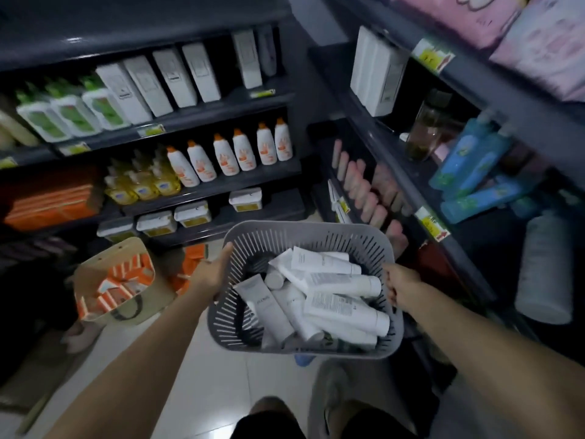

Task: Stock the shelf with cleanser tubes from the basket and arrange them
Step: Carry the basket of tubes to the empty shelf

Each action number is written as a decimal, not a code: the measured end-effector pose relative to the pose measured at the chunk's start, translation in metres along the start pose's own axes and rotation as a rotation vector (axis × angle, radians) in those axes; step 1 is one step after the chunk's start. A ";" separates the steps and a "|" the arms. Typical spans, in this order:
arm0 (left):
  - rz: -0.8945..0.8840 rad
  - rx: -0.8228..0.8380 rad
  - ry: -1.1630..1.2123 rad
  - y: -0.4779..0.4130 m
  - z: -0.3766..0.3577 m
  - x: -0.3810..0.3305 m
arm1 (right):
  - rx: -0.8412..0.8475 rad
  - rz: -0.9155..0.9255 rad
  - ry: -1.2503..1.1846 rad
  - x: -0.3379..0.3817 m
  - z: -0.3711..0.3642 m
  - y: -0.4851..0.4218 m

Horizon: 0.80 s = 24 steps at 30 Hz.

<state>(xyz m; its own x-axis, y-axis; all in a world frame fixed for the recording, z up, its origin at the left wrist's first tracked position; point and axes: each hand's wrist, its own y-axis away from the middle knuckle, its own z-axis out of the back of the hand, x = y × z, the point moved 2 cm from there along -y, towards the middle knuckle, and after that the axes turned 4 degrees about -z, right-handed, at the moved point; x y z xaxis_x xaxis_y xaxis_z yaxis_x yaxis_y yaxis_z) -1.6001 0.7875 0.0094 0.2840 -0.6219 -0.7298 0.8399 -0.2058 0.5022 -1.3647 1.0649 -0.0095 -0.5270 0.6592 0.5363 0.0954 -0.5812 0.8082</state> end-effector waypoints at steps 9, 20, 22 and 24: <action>0.059 0.232 -0.134 -0.111 -0.057 -0.037 | -0.158 -0.068 0.062 0.035 -0.024 -0.084; 0.116 0.376 -0.293 -0.192 -0.083 -0.032 | -0.270 -0.159 0.015 0.021 -0.051 -0.123; 0.128 0.383 -0.351 -0.198 -0.083 -0.026 | -0.292 -0.171 0.029 0.019 -0.054 -0.123; 0.132 0.389 -0.378 -0.202 -0.084 -0.023 | -0.317 -0.180 0.031 0.018 -0.054 -0.122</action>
<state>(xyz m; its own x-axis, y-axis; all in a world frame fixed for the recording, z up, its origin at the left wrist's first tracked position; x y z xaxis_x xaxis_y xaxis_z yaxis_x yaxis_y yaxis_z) -1.7368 0.9068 -0.1146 0.1295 -0.8741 -0.4682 0.5554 -0.3272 0.7645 -1.4314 1.1215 -0.1113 -0.5370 0.7527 0.3809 -0.2649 -0.5792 0.7710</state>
